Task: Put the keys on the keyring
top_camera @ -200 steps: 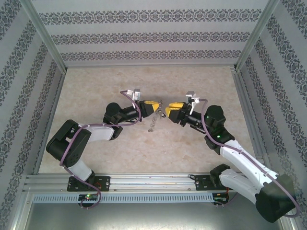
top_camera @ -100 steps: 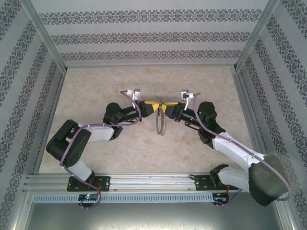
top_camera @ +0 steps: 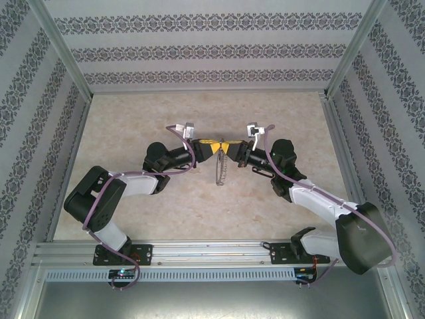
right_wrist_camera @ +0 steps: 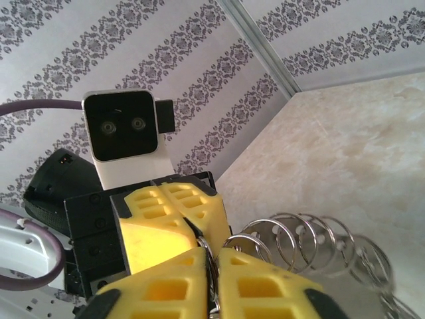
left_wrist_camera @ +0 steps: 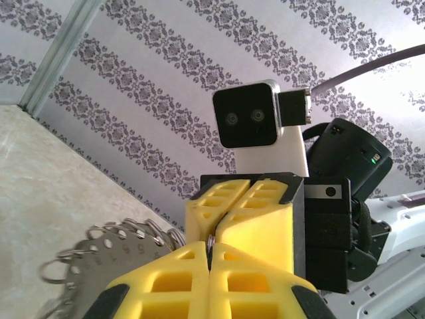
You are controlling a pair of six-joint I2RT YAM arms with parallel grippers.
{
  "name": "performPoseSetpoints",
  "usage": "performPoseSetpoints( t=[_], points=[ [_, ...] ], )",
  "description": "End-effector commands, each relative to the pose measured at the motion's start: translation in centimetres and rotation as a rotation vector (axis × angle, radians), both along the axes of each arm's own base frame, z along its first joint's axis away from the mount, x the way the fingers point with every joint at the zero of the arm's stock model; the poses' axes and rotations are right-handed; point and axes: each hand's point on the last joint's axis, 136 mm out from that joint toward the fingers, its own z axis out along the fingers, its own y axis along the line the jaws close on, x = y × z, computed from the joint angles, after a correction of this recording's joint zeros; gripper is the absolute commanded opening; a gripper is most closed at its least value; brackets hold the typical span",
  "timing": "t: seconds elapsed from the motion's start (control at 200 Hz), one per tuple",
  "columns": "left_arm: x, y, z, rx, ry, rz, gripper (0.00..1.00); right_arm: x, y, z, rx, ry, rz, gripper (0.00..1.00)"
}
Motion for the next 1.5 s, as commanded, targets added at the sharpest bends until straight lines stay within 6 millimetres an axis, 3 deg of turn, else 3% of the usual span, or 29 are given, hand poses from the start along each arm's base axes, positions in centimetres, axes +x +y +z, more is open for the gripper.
performPoseSetpoints(
  t=[0.0, 0.21, 0.385, 0.61, 0.745, 0.984, 1.164, 1.499],
  points=[
    [-1.3, -0.2, 3.5, -0.057, -0.111, -0.03, 0.0, -0.1, 0.4, 2.4, 0.039, -0.064, 0.03, 0.03],
    [-1.1, -0.2, 3.3, -0.044, -0.111, -0.019, 0.0, 0.1, 0.2, 2.2, 0.026, -0.07, 0.027, 0.0],
    [-0.7, 1.0, 3.5, 0.04, -0.136, 0.017, 0.3, 0.6, -0.3, 1.6, -0.05, -0.074, 0.049, 0.0],
    [-0.7, 2.2, 2.8, 0.291, -0.158, 0.034, 0.43, 1.9, -0.7, 1.2, -0.099, -0.073, 0.122, 0.0],
    [-0.4, 2.7, 2.1, 0.387, -0.136, 0.011, 0.45, 2.0, -0.2, 1.5, -0.127, -0.077, 0.201, 0.0],
    [0.3, 3.0, 2.1, 0.384, -0.083, -0.082, 0.43, 1.7, 0.6, 1.9, -0.141, -0.077, 0.309, 0.0],
    [0.1, 2.6, 2.1, 0.378, -0.073, -0.133, 0.36, 2.2, 1.1, 1.4, -0.134, -0.053, 0.342, 0.0],
    [1.0, 2.2, 1.2, 0.371, -0.032, -0.154, 0.35, 2.1, 1.5, 1.4, -0.128, -0.052, 0.354, 0.0]
  ],
)
